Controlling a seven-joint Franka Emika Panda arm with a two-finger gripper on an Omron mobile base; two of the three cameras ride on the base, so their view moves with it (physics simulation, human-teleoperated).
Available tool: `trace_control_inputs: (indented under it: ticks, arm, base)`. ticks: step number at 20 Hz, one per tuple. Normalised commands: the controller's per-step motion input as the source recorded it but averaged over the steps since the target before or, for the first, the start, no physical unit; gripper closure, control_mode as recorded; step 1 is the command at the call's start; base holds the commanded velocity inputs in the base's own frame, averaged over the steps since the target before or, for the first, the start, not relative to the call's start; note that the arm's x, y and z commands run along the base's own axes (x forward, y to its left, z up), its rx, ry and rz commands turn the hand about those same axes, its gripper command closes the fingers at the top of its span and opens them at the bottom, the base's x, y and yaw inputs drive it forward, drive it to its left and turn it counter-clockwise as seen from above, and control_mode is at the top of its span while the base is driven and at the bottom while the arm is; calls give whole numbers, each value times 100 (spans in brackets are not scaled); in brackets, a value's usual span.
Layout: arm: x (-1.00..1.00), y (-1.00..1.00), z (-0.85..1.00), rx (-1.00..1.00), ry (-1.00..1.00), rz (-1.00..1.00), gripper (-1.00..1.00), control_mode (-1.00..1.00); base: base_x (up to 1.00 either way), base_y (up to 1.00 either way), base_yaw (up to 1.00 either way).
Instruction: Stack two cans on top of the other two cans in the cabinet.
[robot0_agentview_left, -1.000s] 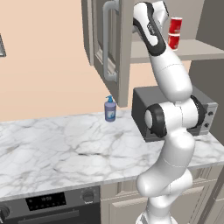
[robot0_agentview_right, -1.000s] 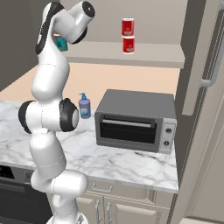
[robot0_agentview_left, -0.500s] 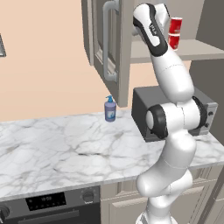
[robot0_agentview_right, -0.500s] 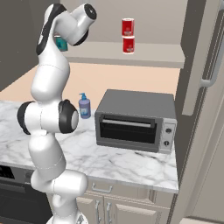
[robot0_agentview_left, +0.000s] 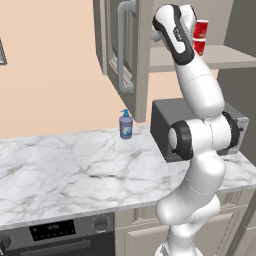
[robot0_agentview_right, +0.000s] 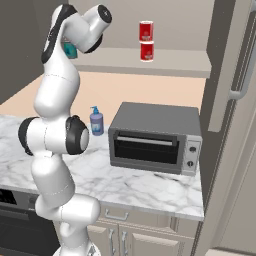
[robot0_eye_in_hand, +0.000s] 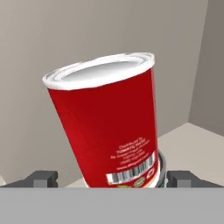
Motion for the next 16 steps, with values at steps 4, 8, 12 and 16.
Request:
trace_control_inputs:
  ticks: [4,8,12,16]
  arm:
    - [-23,-22,-10,0,0,0,-100,-100]
    - [-38,-22,-9,0,0,0,-100,-100]
    - [-62,-20,-7,-6,0,-18,-100,-100]
    - [-72,-21,-9,-3,0,-25,-100,-100]
  base:
    - [0,0,0]
    - [0,0,0]
    - [0,0,0]
    - [0,0,0]
